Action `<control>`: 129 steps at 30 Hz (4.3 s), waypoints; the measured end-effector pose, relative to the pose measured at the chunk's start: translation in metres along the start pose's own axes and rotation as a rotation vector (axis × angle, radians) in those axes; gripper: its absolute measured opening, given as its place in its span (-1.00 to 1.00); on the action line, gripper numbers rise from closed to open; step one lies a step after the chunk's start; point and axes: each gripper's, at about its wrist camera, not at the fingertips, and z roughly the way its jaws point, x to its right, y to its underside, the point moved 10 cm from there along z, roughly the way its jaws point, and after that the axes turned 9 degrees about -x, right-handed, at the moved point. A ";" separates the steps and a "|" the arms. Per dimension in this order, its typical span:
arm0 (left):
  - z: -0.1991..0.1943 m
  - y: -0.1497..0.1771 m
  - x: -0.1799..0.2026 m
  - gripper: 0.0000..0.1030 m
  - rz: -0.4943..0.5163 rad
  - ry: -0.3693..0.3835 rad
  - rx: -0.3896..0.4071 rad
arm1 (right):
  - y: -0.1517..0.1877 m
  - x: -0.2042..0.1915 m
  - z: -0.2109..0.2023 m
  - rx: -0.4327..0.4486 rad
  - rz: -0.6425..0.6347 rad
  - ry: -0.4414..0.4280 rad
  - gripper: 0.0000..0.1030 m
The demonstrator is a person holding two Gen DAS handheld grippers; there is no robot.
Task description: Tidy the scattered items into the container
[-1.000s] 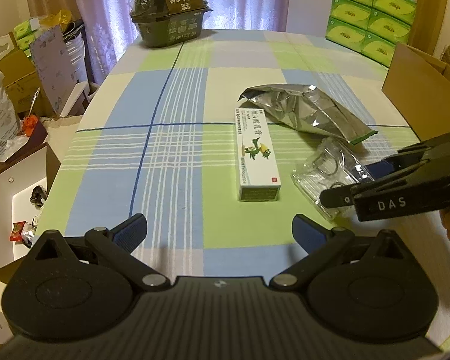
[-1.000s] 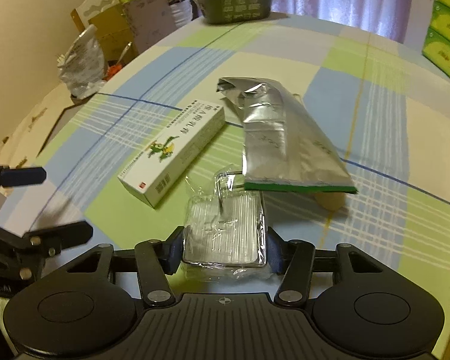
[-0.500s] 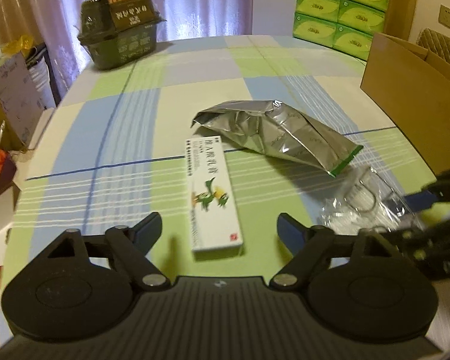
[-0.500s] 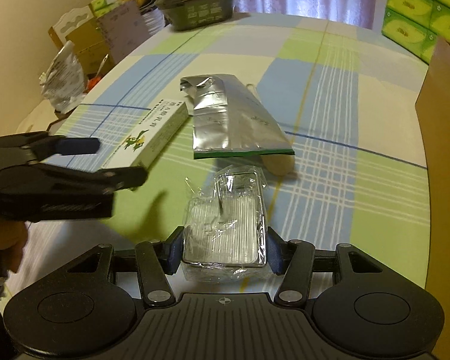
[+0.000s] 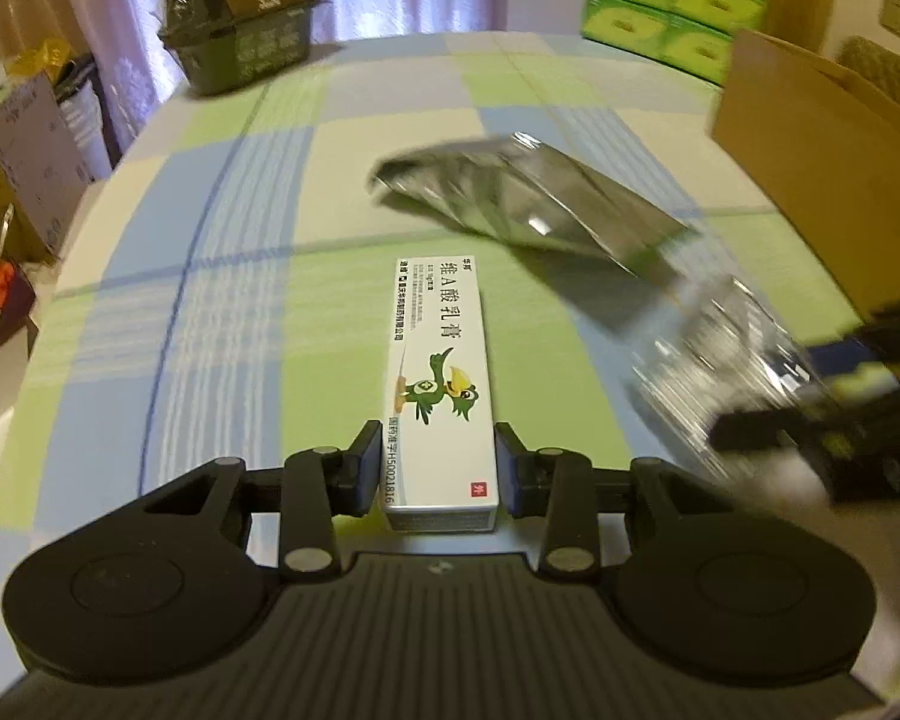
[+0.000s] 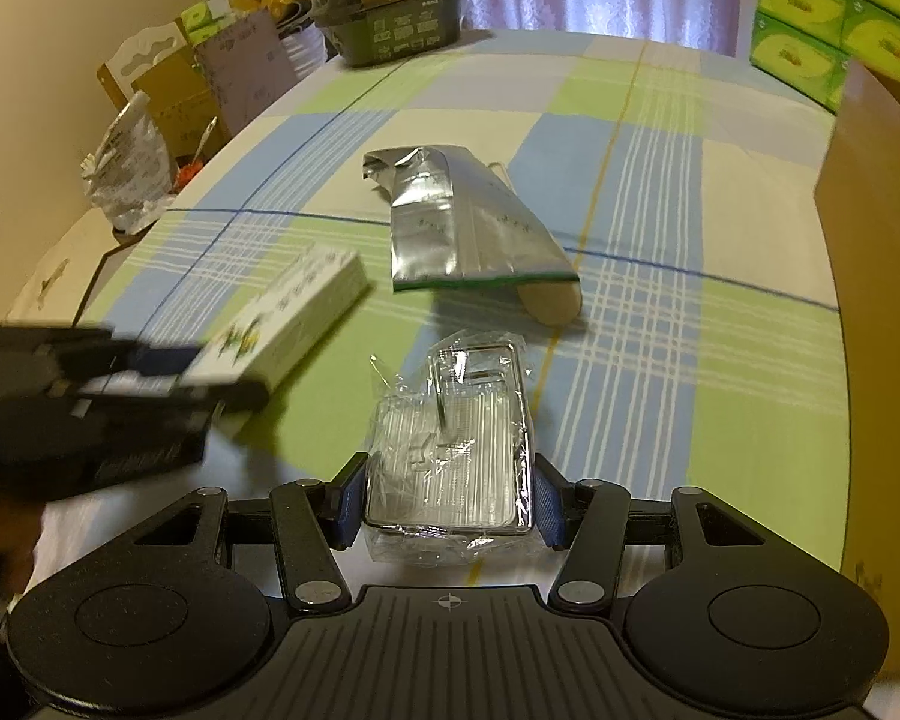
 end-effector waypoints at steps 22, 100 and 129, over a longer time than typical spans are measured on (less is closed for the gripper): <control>-0.002 0.025 0.028 -0.36 0.039 -0.031 -0.073 | 0.047 0.011 -0.022 0.028 0.131 0.000 0.10; -0.131 -0.019 0.174 -0.37 0.168 0.136 0.138 | 0.047 0.097 -0.229 0.462 0.285 0.145 0.10; -0.122 -0.098 0.299 -0.37 0.280 0.277 0.185 | 0.059 0.203 -0.262 0.477 0.339 0.277 0.10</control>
